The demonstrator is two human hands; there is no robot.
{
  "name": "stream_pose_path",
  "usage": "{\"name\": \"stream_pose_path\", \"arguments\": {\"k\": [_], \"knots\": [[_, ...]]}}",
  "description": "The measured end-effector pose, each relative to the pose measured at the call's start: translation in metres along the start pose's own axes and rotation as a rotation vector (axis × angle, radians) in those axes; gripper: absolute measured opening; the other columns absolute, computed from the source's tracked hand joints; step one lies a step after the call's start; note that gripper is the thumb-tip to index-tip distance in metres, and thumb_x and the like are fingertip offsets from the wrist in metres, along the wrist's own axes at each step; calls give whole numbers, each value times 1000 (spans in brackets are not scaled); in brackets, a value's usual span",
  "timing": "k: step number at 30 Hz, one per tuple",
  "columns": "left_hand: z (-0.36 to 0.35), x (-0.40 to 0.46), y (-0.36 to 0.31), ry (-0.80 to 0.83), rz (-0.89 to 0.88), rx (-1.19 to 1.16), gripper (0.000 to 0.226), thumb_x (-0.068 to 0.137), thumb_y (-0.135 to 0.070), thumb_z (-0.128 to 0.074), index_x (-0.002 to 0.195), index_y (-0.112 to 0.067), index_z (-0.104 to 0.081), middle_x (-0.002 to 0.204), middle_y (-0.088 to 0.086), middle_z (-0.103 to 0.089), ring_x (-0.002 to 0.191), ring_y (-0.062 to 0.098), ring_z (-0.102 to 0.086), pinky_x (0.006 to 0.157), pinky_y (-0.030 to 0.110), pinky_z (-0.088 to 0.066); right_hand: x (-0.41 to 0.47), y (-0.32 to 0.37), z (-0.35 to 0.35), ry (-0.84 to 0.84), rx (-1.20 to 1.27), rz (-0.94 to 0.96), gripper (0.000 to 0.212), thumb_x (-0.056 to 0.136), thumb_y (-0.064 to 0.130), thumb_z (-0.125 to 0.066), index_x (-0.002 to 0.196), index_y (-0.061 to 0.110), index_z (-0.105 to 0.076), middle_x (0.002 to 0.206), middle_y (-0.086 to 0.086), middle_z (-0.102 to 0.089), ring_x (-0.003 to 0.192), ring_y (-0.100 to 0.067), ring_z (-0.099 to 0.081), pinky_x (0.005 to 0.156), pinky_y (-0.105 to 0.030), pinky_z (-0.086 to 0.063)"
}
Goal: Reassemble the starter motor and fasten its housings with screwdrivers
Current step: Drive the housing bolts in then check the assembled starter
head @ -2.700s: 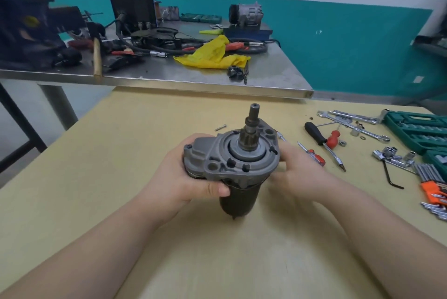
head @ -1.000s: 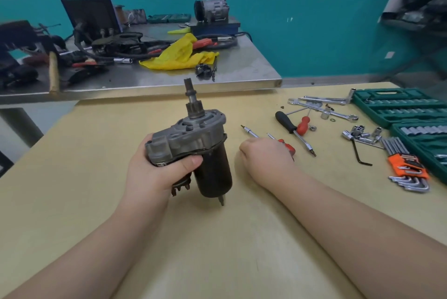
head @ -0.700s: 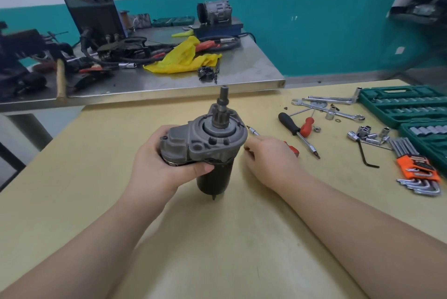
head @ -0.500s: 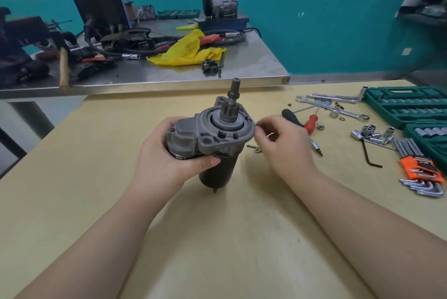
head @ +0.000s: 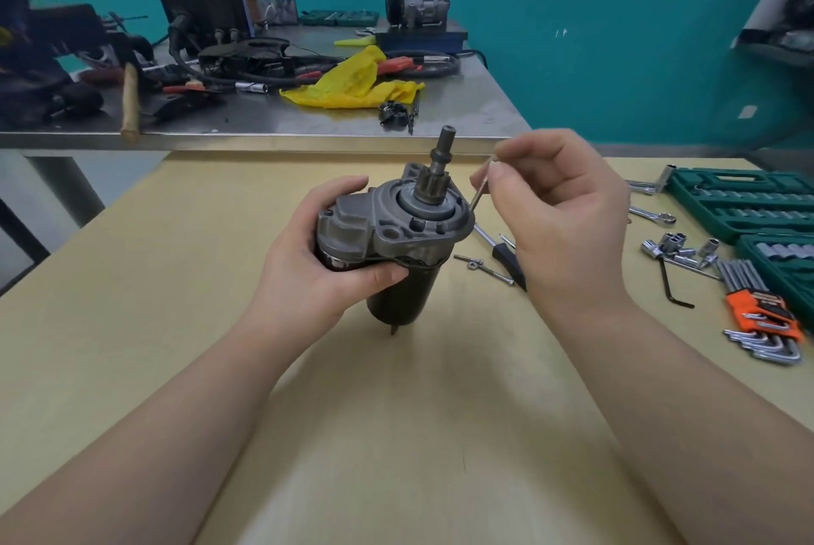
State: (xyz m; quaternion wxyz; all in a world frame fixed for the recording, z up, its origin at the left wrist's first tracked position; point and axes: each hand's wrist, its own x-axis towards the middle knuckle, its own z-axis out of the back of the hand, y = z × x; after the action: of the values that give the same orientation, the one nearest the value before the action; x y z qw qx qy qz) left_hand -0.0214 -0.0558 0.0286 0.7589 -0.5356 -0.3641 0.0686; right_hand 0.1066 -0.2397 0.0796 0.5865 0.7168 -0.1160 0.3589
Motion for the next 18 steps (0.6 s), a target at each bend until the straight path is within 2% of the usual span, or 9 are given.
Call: {"name": "stream_pose_path", "arguments": {"k": [3,4,8,14,16,18], "knots": [[-1,1,2,-6,-17,-15,80,59,-30,-100,128,-48,-65,129,-12,-72,120,12,-72,99,34,-61,-9,3,-9,82,-28,58,17,93,8,-76,105,19,-78,92,2,-80,90,-23,-78,80,-46,-64],[-2,0,2,-9,-21,-18,79,59,-30,-100,127,-48,-65,128,-13,-72,119,12,-72,99,35,-61,-12,2,-12,113,-65,93,16,93,6,-77,106,16,-79,93,3,-80,89,-23,-77,79,-47,-63],[-2,-1,4,-12,-37,-36,78,60,-31,-100,127,-45,-65,129,-11,-72,119,14,-72,100,33,-61,-18,-4,-16,161,-161,154,16,94,6,-77,108,13,-81,97,6,-78,90,-18,-73,78,-37,-61],[-1,0,3,-13,-40,-40,77,60,-31,-100,128,-46,-65,130,-10,-71,121,18,-72,102,48,-58,-17,-6,-18,201,-232,210,16,93,7,-79,106,17,-81,95,10,-75,91,-10,-70,79,-21,-54],[-1,-1,3,-13,-40,-43,77,60,-30,-99,127,-46,-65,129,-10,-71,120,17,-72,101,46,-60,-18,-5,-18,228,-247,228,19,92,7,-79,106,19,-81,95,12,-73,93,-8,-69,81,-16,-50],[-1,-1,3,-11,-42,-43,77,60,-29,-99,127,-47,-65,128,-13,-71,120,15,-72,100,39,-61,-19,-3,-18,231,-245,205,21,92,8,-80,107,23,-80,95,11,-73,94,-9,-68,81,-16,-50]]}}
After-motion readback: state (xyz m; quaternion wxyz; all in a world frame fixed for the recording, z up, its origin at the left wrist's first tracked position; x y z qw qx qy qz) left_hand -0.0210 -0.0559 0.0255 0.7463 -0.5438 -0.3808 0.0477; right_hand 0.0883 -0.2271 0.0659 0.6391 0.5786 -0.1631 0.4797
